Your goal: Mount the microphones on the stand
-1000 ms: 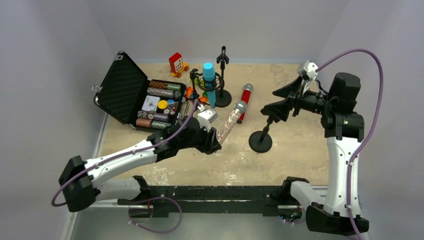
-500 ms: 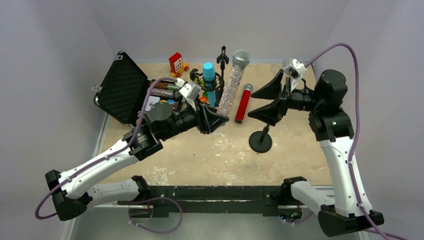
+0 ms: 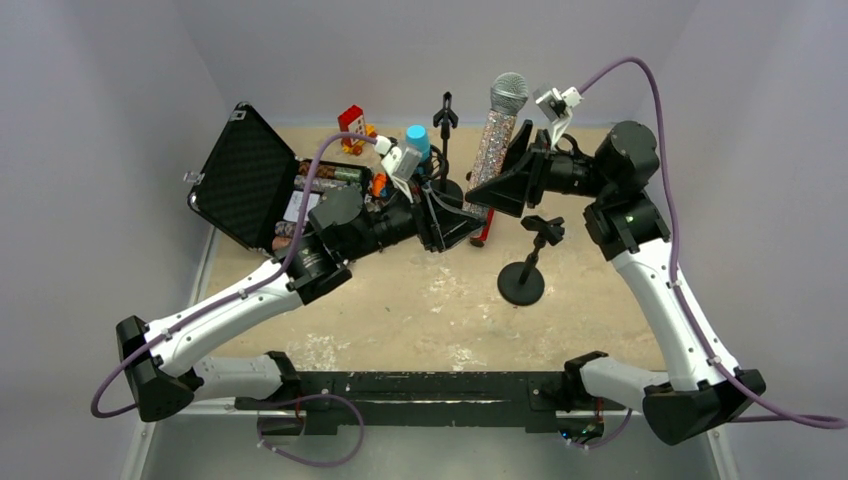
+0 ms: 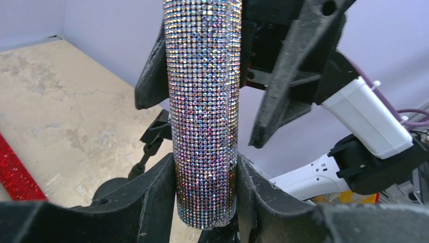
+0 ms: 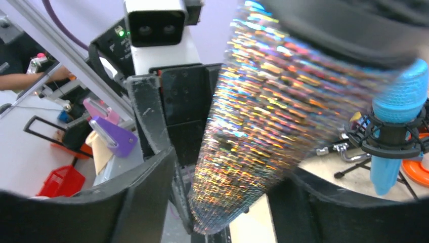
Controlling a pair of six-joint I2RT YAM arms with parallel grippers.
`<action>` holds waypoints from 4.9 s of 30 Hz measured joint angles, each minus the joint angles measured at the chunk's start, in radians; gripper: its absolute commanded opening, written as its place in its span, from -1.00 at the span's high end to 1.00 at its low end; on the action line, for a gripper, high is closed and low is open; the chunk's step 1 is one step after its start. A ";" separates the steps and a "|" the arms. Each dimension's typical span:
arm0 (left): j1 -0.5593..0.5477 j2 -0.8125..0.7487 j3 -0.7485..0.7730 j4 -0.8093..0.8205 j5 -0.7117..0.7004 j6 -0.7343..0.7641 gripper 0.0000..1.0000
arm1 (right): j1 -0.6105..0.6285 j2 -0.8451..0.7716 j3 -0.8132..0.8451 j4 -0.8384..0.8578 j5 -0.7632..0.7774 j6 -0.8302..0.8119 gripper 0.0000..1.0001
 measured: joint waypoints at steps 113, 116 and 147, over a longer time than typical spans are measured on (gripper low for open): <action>0.079 0.547 0.416 0.078 0.442 0.483 1.00 | -0.626 0.159 -0.061 -1.437 -0.160 -2.241 0.96; 0.069 0.573 0.443 0.079 0.441 0.497 1.00 | -0.629 0.153 -0.065 -1.437 -0.159 -2.239 0.99; 0.040 0.666 0.357 0.435 0.384 0.394 1.00 | -0.634 0.152 -0.066 -1.426 -0.154 -2.176 -0.14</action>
